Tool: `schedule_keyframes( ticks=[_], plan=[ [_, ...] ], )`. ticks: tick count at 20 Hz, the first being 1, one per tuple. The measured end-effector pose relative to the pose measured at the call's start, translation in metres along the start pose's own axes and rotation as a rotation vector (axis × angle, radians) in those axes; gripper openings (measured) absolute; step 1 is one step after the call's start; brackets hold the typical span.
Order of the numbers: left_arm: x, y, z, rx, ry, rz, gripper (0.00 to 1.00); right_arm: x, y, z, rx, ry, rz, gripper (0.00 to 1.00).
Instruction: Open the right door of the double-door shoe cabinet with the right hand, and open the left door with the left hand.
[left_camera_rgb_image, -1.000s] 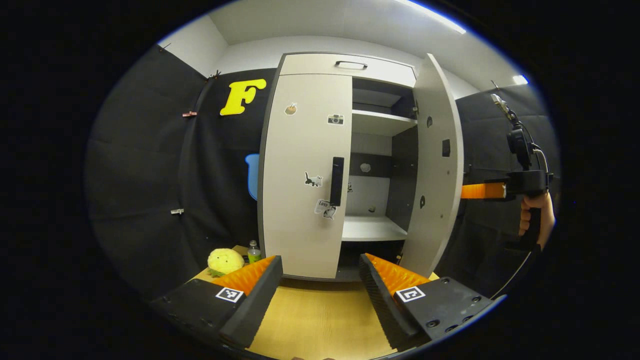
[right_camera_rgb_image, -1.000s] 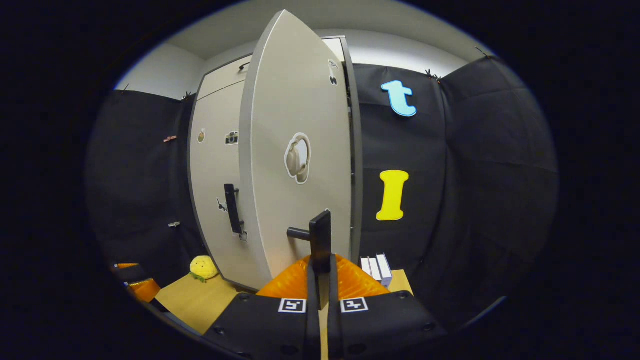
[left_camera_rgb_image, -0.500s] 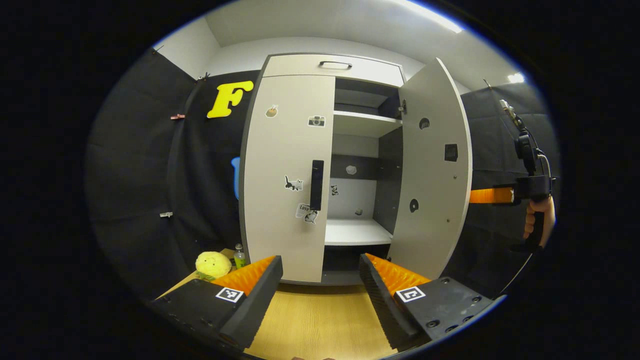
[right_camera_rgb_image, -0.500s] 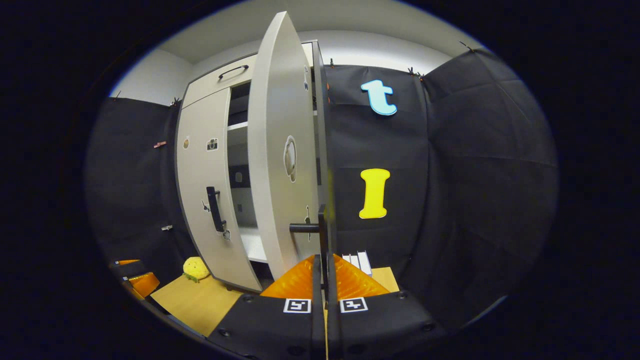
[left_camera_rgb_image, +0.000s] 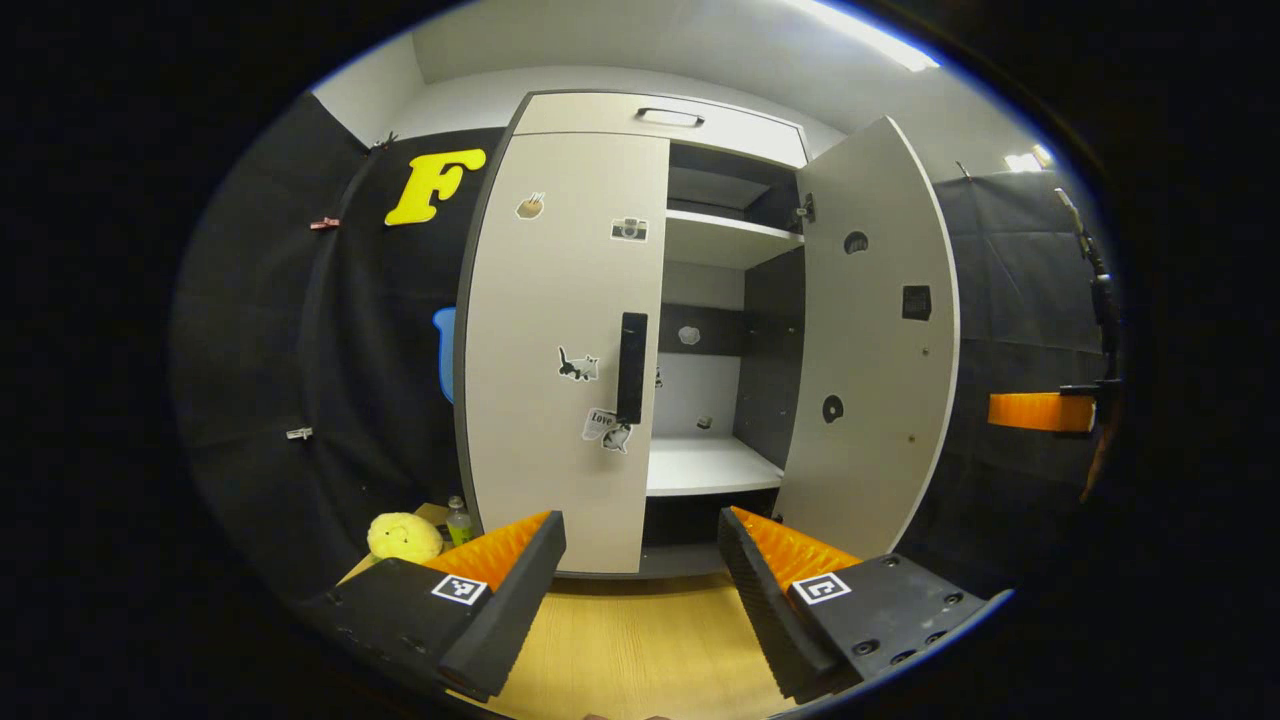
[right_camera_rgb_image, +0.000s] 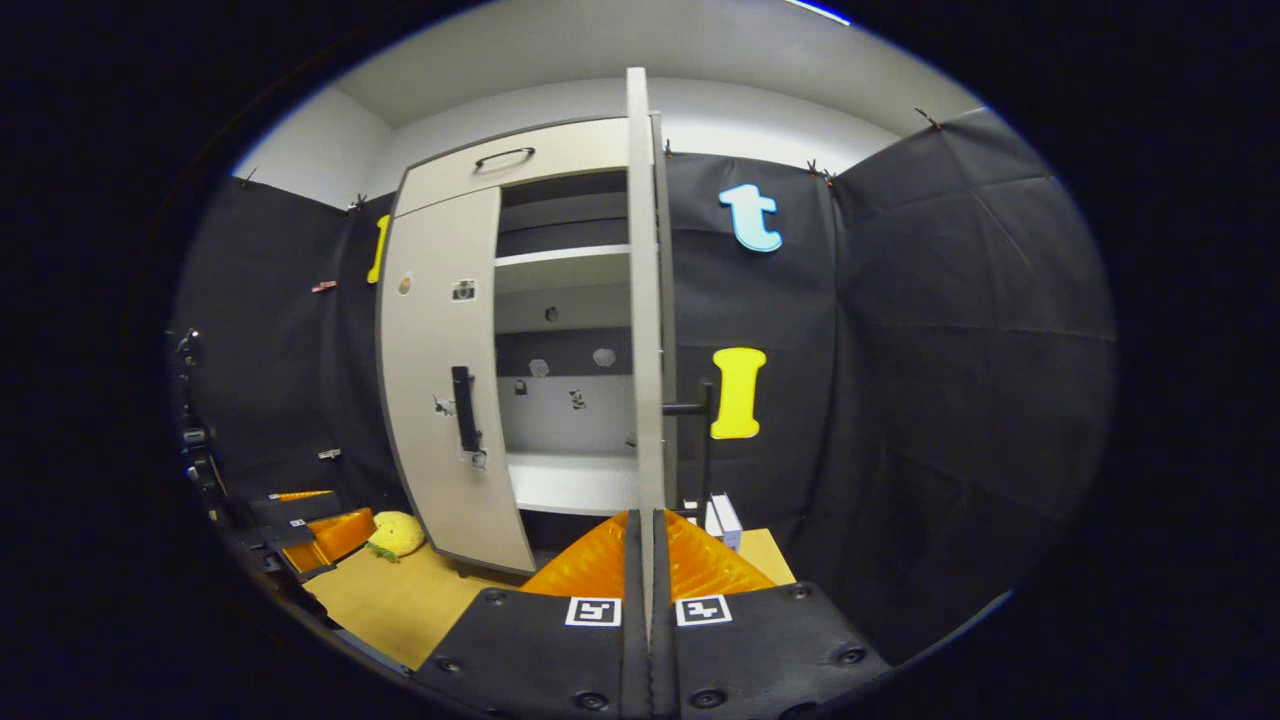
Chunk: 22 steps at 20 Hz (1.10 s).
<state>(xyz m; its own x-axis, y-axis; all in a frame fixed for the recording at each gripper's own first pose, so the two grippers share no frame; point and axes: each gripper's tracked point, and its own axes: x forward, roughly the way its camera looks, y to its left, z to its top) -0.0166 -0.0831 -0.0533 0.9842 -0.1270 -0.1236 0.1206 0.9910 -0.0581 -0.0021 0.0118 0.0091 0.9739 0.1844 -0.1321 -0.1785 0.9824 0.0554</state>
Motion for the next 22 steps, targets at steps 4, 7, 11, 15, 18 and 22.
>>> schedule_keyframes(
  ticks=[4,7,11,15,18,22],
  plan=[
    [0.013,0.024,0.000,-0.011,0.003,-0.036,0.95,0.010,0.042,-0.012,0.033,0.007,0.012,0.05],
    [0.018,0.042,0.002,-0.016,-0.006,-0.065,0.95,0.020,0.069,-0.029,0.048,0.042,-0.018,0.06],
    [0.024,0.069,0.012,-0.005,-0.038,-0.086,0.95,0.045,0.093,-0.051,0.069,0.060,-0.067,0.45],
    [0.032,0.087,0.028,0.017,-0.085,-0.095,0.95,0.051,0.099,-0.068,0.055,0.068,-0.121,0.86],
    [0.044,0.085,0.032,0.010,-0.076,-0.106,0.95,0.049,0.091,-0.068,0.019,0.028,-0.173,0.96],
    [0.071,0.067,0.041,0.000,-0.047,-0.144,0.95,0.044,0.084,-0.071,0.011,0.003,-0.201,0.99]
  ],
)
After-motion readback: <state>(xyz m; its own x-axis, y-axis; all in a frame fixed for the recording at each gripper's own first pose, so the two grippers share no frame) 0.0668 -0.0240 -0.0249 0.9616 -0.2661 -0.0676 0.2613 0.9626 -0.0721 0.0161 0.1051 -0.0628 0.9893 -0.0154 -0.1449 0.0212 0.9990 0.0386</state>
